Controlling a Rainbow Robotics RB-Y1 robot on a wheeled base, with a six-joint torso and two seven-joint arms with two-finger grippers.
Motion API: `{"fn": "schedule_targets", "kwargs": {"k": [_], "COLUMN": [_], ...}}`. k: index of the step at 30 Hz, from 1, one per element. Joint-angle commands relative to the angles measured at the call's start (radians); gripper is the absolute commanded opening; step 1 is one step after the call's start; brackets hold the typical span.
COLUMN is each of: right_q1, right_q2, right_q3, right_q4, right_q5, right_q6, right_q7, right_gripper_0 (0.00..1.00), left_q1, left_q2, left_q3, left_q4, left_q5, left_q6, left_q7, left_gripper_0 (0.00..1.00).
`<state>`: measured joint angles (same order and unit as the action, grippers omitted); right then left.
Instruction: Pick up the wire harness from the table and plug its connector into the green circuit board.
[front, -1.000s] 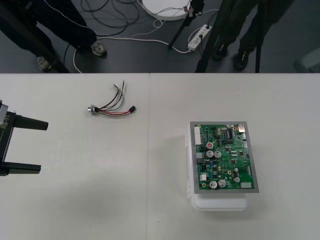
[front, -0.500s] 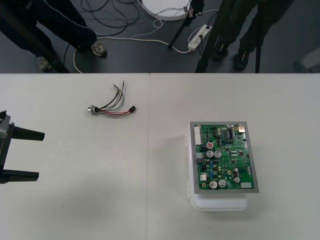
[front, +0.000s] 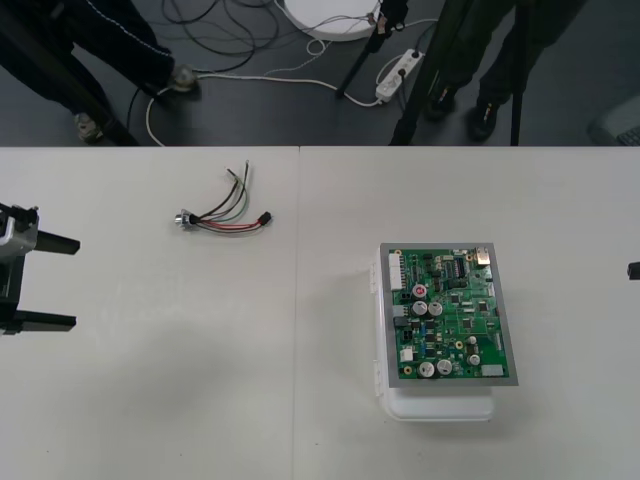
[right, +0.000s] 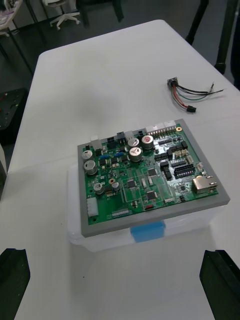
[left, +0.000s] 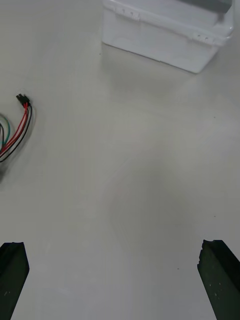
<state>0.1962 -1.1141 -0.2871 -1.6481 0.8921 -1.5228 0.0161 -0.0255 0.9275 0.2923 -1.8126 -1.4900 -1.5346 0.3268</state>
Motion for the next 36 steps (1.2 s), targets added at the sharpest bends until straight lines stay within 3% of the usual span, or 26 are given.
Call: {"fn": "schedule_targets", "kwargs": {"k": [1,6,13,22,36], "right_q1": [-0.001,0.003,0.045,0.042,-0.161], "right_q2": [-0.072,-0.093,-0.119,-0.188,-0.196], "right_q3": [0.082,0.114,0.135,0.301,0.655], "right_q4": [0.045,0.073,0.074,0.113,0.255], "right_q5": [-0.105,-0.167,-0.269,-0.463,-0.588], "right_q6": [0.05,0.079,0.092,0.095,0.076], "right_q7": [0.047,0.157,0.285,0.49,0.714], "right_gripper_0": [1.0,1.0,1.0,1.0,1.0], "left_q1": [-0.1,-0.177,-0.347,-0.507,-0.672], "left_q2": [0.057,0.059,0.059,0.059,0.057], "left_q3": [-0.061,-0.108,-0.242,-0.44,-0.688], "left_q4": [0.001,0.016,0.185,0.341,0.496], "left_q5": [-0.067,-0.131,-0.157,-0.214,-0.234], "left_q6": [-0.036,-0.033,-0.005,0.117,0.335], "left_q7": [0.038,0.044,0.04,0.031,0.017], "left_gripper_0": [1.0,1.0,1.0,1.0,1.0]}}
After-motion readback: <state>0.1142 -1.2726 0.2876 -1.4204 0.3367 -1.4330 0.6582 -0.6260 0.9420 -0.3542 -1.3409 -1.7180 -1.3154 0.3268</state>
